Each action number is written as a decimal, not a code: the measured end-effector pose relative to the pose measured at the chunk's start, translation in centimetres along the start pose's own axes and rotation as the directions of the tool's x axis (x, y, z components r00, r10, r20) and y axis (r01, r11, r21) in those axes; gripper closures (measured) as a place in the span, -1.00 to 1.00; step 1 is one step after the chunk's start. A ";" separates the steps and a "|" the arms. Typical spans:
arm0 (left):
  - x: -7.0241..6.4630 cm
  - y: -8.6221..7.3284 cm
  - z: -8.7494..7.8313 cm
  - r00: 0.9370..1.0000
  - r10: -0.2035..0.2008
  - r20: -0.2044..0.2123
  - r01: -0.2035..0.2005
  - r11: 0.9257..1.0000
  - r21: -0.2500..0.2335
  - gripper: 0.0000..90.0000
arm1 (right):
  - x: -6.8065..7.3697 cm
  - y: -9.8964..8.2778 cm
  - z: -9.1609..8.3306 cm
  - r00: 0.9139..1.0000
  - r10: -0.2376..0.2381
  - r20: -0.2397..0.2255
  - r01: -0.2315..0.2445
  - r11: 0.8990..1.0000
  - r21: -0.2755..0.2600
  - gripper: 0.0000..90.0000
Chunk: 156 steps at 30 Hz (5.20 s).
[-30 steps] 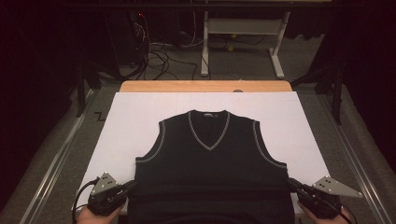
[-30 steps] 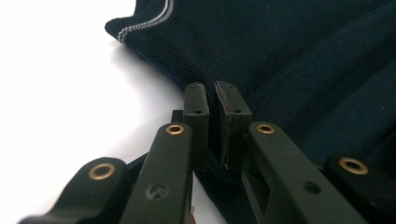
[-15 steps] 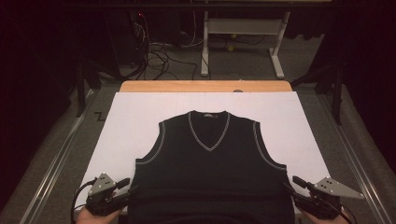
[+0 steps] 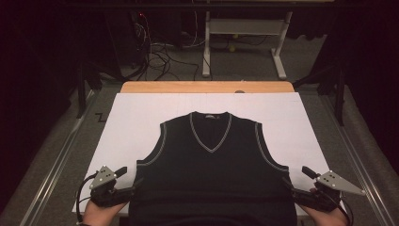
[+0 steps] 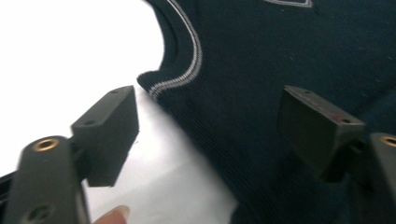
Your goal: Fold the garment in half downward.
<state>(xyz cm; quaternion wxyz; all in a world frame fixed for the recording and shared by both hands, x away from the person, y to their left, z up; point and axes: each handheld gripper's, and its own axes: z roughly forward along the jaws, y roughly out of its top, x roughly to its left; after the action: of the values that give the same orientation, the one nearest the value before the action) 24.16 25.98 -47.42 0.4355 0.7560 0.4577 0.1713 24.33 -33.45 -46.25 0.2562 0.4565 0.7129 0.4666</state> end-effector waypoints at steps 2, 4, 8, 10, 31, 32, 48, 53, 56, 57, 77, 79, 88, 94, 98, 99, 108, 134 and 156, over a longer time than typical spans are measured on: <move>0.2 0.2 0.1 1.000 -0.007 0.001 0.007 1.000 0.000 -0.73 | -0.1 0.2 0.5 1.000 0.007 0.006 -0.007 1.000 -0.001 -0.86; 0.5 0.6 0.4 1.000 -0.017 0.005 0.017 1.000 -0.006 -0.77 | -0.1 0.3 0.7 1.000 0.011 0.008 -0.011 1.000 0.001 -0.90; 0.9 1.1 1.4 0.999 -0.035 0.006 0.035 0.999 0.025 -1.00 | 0.0 0.7 1.6 1.000 0.010 0.021 -0.010 1.000 0.009 -1.00; 0.6 1.3 1.6 1.000 -0.013 -0.023 0.013 1.000 0.014 -1.00 | 0.0 1.0 1.9 1.000 0.003 0.020 -0.004 1.000 0.021 -1.00; 4.0 11.2 9.0 0.997 -0.071 0.016 0.070 0.996 0.049 -1.00 | -1.6 8.7 10.7 0.998 -0.061 0.032 0.058 0.994 0.093 -0.91; 4.3 12.0 10.3 0.997 -0.081 0.001 0.080 0.994 0.070 -1.00 | -1.8 9.2 11.9 0.998 -0.061 0.032 0.056 0.991 0.121 -0.85; 4.6 13.8 18.2 0.985 -0.141 -0.099 0.163 0.948 0.273 -0.58 | -3.6 9.9 20.0 0.995 0.044 0.094 -0.070 0.951 0.303 -0.38; 3.9 13.8 18.4 0.983 -0.114 -0.142 0.148 0.953 0.262 0.00 | -2.9 9.8 21.2 0.993 -0.020 0.117 -0.022 0.937 0.349 -0.04; 3.3 13.6 18.4 0.985 -0.104 -0.138 0.137 0.956 0.260 0.26 | -2.4 9.8 21.1 0.995 -0.017 0.101 -0.020 0.937 0.348 0.31; 3.3 13.6 18.4 0.985 -0.104 -0.138 0.137 0.956 0.260 0.35 | -2.4 9.8 21.1 0.995 -0.017 0.101 -0.020 0.937 0.348 0.31; 3.9 20.4 12.1 0.989 -0.104 -0.109 0.096 0.992 -0.078 0.62 | -1.8 16.9 16.7 0.982 -0.105 0.159 0.087 0.990 0.113 0.75; 3.8 21.5 11.1 0.990 -0.084 -0.112 0.069 0.989 -0.130 0.61 | -1.7 18.2 16.0 0.981 -0.105 0.166 0.095 0.993 0.065 0.75; 3.2 22.5 9.9 0.994 -0.055 -0.097 0.037 0.984 -0.174 0.61 | -1.3 20.2 14.4 0.980 -0.106 0.167 0.110 0.994 -0.012 0.75; 2.9 19.6 10.0 0.996 -0.085 -0.039 0.078 0.986 -0.149 0.61 | -1.0 18.2 14.0 0.987 -0.094 0.130 0.096 0.995 -0.011 0.75; 2.6 17.1 9.1 0.996 -0.090 -0.004 0.088 0.984 -0.154 0.61 | -0.6 16.2 12.9 0.991 -0.091 0.095 0.094 0.995 -0.023 0.75; 2.4 16.5 8.9 0.997 -0.083 -0.004 0.082 0.985 -0.150 0.61 | -0.2 14.9 12.4 0.991 -0.106 0.085 0.108 0.994 -0.018 0.75; 0.5 10.6 7.6 0.999 -0.020 0.036 0.023 0.997 -0.077 0.61 | 1.1 10.3 10.4 0.991 -0.132 0.032 0.132 0.991 -0.003 0.75; -3.4 3.0 2.2 0.992 0.028 0.127 -0.025 0.999 -0.024 0.60 | 3.7 2.5 3.0 0.990 -0.099 -0.097 0.099 0.995 -0.009 0.75; -5.6 0.0 -0.5 0.986 0.050 0.159 -0.056 0.998 0.035 0.59 | 5.3 0.2 -0.9 0.989 -0.108 -0.104 0.116 0.991 0.070 0.73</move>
<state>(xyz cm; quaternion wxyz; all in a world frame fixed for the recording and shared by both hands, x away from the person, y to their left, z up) 20.90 21.48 -46.35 0.4510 0.7874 0.4047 0.1132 21.33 -29.06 -45.36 0.2285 0.4012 0.7665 0.4464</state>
